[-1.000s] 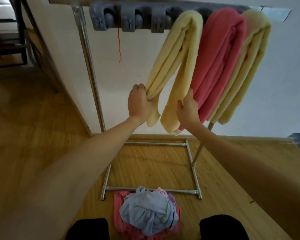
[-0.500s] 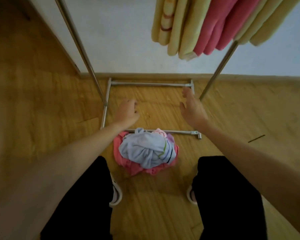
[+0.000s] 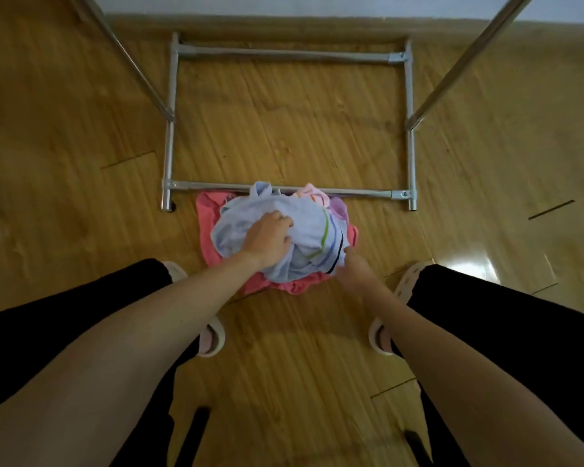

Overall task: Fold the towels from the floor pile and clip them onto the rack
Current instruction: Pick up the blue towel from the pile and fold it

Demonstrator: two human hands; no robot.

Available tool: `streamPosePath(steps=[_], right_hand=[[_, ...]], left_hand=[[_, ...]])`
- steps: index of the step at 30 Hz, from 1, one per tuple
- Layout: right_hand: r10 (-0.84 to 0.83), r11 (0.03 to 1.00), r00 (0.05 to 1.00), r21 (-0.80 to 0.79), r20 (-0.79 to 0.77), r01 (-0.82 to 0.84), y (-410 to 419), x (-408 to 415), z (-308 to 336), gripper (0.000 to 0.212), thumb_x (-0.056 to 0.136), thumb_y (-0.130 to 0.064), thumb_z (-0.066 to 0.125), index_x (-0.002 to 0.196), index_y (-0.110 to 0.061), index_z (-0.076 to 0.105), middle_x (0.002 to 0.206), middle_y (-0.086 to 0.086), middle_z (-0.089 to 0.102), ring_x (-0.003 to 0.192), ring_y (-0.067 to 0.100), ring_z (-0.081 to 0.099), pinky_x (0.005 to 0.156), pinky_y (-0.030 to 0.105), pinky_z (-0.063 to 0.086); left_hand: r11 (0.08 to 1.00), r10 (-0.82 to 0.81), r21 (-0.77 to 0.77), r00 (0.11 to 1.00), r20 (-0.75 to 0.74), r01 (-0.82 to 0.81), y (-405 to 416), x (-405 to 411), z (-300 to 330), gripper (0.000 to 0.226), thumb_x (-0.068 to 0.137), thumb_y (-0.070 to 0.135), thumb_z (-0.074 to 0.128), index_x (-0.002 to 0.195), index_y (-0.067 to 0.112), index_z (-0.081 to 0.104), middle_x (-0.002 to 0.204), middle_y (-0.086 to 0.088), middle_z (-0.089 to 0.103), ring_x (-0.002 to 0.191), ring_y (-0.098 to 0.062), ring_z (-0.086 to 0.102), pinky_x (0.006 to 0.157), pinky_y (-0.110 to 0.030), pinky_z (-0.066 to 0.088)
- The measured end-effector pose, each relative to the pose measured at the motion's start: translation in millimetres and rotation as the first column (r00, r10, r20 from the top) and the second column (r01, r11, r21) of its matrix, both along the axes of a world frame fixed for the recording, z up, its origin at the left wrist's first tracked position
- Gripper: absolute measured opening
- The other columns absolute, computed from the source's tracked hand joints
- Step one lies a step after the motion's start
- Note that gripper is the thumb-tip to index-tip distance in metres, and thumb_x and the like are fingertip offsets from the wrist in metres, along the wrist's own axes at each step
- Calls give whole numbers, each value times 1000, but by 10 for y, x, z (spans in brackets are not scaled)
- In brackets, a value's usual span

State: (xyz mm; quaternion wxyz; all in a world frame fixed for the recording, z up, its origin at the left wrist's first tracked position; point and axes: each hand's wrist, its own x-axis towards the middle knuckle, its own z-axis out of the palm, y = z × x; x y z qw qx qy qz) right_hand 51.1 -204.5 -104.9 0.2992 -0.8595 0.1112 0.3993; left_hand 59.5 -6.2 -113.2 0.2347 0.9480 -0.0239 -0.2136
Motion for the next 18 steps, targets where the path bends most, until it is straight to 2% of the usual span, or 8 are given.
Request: streamPosePath(steps=[2,6,8,10,12,15,16,18], right_hand=[[-119,993,993,-15,20,119,-91,-3,-328,37,102,-12,37,137,-1,39,128,19,53,102,22,52,73,15,37],[-328,939,945,115,11,325,-220,39,-744,30,94,-12,54,121,0,56,101,11,66,96,27,62,85,44,51],[-538,818,837,182,-94,546,-221,89,-836,24,91,-10,59,112,1,61,97,12,66,96,30,63,81,42,52],[-704,651,678,189,-210,735,-191,162,-848,36,88,-12,64,118,7,57,107,19,64,101,34,62,74,38,52],[-788,531,559,176,-260,829,-185,189,-903,47,86,-12,68,124,10,51,115,21,60,103,34,61,68,35,53],[-848,461,476,120,-233,879,-168,225,-822,46,82,-6,70,121,9,52,119,22,59,105,34,61,76,38,55],[-856,462,474,107,-205,881,-162,229,-750,43,83,-6,69,120,9,53,117,21,60,104,32,62,78,37,54],[-850,489,506,138,-144,861,-152,237,-619,33,86,-7,65,114,8,56,108,15,62,96,26,63,70,30,54]], left_hand=[[999,-30,29,1000,-2,30,-161,145,-159,38,94,20,51,130,7,52,129,-15,52,116,-32,50,93,-46,43],[964,-246,96,969,-34,249,-427,481,-432,47,97,28,45,141,12,40,141,-13,43,127,-31,43,99,-43,39],[932,-317,163,946,-67,323,-525,600,-538,44,98,30,42,139,12,42,138,-13,47,125,-30,44,98,-40,37],[905,-328,245,937,-118,347,-608,688,-612,43,100,33,38,137,13,42,139,-11,46,129,-28,40,103,-42,31],[883,-322,298,930,-180,363,-646,733,-666,46,100,38,34,140,14,38,144,-8,41,135,-25,32,111,-47,21],[867,-315,307,910,-271,392,-624,748,-679,55,100,42,35,147,15,27,151,-7,33,142,-23,23,114,-51,8],[867,-316,304,907,-278,396,-616,748,-665,56,100,42,37,148,15,26,150,-8,34,141,-24,23,114,-51,9],[880,-318,290,920,-231,377,-612,737,-623,53,99,39,40,145,15,30,146,-8,40,137,-25,32,112,-49,16]])
